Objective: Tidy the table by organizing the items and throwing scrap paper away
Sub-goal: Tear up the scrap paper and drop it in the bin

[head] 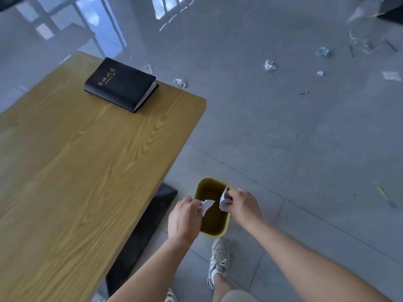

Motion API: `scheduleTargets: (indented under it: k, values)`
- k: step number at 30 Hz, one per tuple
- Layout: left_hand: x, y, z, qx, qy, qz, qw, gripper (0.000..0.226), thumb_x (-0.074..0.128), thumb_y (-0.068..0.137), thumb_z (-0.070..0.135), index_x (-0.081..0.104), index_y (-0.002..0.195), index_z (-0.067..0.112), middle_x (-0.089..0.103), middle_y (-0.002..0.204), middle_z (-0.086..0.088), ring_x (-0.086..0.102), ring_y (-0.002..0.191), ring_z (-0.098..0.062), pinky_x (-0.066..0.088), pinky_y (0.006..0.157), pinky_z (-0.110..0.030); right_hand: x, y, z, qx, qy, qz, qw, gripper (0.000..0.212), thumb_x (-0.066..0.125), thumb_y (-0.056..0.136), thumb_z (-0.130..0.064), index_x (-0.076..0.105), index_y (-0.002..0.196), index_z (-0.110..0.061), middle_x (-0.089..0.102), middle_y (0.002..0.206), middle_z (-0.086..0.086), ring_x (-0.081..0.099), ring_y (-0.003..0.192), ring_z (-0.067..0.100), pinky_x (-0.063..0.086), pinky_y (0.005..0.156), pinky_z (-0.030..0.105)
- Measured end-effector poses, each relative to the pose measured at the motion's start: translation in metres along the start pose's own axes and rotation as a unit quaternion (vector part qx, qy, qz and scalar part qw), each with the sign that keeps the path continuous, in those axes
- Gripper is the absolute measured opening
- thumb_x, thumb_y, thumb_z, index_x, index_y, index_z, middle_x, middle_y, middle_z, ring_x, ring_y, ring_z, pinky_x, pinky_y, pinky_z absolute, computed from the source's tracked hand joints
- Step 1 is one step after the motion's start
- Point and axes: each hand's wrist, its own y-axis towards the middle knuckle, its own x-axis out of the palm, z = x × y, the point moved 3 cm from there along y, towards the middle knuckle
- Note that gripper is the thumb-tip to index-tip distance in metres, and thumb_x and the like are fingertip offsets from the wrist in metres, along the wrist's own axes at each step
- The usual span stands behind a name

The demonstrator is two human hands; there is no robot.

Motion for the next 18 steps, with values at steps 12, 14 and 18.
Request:
scheduleTargets:
  k: [12, 14, 18]
  values:
    - [0.165, 0.046, -0.069, -0.015, 0.06, -0.114, 0.992, 0.025, 0.048, 0.099, 0.031, 0.071, 0.098, 0.023, 0.055, 0.087, 0.005, 0.053, 0.076, -0.016, 0.046, 0.061, -0.032, 0.134, 0.071, 0.105, 0.11, 0.049, -0.073, 0.99, 0.011, 0.066, 0.08, -0.019, 0.069, 0.087, -0.011, 0.063, 0.086, 0.011, 0.051, 0.076, 0.027, 0.028, 0.062, 0.025]
    - [0.195, 0.056, -0.082, -0.003, 0.089, -0.131, 0.987, 0.019, 0.052, 0.098, 0.023, 0.071, 0.099, 0.025, 0.052, 0.085, 0.007, 0.049, 0.075, -0.015, 0.046, 0.06, -0.031, 0.156, 0.085, 0.12, 0.118, 0.047, -0.088, 0.988, 0.006, 0.067, 0.08, -0.02, 0.066, 0.084, -0.015, 0.058, 0.083, 0.007, 0.056, 0.079, 0.029, 0.03, 0.063, 0.025]
    - [0.246, 0.072, -0.1, 0.044, 0.149, -0.181, 0.971, 0.018, 0.058, 0.094, 0.012, 0.071, 0.102, 0.023, 0.052, 0.083, 0.004, 0.047, 0.073, -0.018, 0.042, 0.056, -0.032, 0.199, 0.107, 0.14, 0.111, 0.029, -0.119, 0.986, 0.015, 0.064, 0.083, -0.021, 0.068, 0.096, -0.015, 0.064, 0.098, 0.008, 0.06, 0.092, 0.031, 0.036, 0.066, 0.028]
